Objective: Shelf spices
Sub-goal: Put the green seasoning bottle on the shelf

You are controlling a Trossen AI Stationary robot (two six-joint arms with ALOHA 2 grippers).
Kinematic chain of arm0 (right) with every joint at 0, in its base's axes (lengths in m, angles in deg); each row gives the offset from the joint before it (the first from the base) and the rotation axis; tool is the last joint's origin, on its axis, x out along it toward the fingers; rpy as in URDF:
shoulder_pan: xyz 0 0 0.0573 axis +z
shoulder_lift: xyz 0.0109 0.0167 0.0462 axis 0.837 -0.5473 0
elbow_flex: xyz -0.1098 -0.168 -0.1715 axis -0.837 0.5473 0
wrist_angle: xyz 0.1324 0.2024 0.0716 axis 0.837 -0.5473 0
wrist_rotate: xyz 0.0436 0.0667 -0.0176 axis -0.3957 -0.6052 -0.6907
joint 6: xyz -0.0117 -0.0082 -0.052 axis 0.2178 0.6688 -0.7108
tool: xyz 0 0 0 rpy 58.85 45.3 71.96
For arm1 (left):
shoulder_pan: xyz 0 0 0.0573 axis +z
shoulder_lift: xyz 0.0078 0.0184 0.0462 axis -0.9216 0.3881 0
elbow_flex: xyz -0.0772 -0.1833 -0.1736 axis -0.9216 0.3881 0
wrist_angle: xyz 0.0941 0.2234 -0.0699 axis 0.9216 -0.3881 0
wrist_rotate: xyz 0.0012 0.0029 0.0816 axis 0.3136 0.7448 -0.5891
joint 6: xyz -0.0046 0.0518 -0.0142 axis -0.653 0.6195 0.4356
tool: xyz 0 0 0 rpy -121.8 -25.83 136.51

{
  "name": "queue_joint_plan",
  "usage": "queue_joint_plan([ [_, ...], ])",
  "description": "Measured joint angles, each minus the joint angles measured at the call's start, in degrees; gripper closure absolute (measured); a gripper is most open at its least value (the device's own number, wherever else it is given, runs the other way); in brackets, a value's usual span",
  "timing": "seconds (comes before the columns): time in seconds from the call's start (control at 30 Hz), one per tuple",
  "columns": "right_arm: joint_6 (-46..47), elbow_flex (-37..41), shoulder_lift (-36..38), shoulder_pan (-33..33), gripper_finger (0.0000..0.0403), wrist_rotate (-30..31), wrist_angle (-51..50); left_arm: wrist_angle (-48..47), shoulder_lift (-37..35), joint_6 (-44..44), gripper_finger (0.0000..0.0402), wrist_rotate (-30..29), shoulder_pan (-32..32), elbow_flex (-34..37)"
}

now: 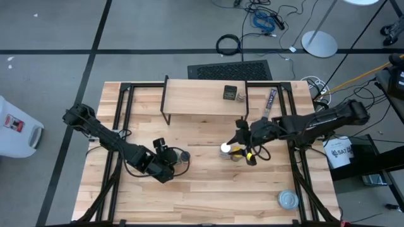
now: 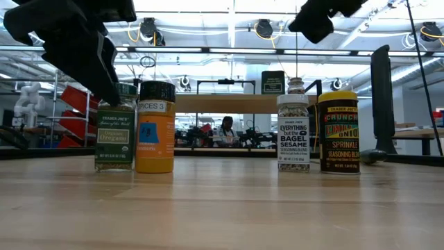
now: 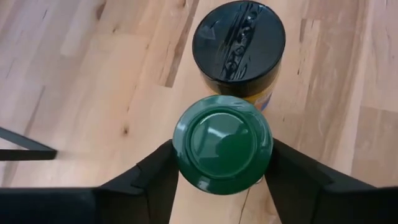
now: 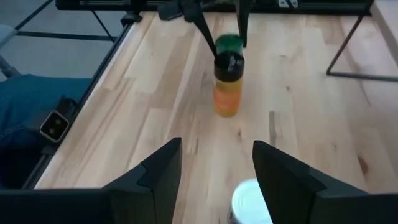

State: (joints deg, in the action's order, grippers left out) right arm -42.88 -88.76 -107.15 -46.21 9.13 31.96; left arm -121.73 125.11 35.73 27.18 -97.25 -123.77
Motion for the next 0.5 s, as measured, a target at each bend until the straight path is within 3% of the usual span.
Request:
queue_joint_plan([
  [0.37,-2.4,-10.5,-9.4,0.0,0.0218,0.4,-1.3,-1.5,-1.5,0.4,0.0194,0.4,0.0,0.0],
  [0.5,-3.5,-16.3,-12.9,0.0,0.0218,5.2,-7.1,-4.5,-4.5,0.0,0.0195,1.0,0.0,-0.9],
])
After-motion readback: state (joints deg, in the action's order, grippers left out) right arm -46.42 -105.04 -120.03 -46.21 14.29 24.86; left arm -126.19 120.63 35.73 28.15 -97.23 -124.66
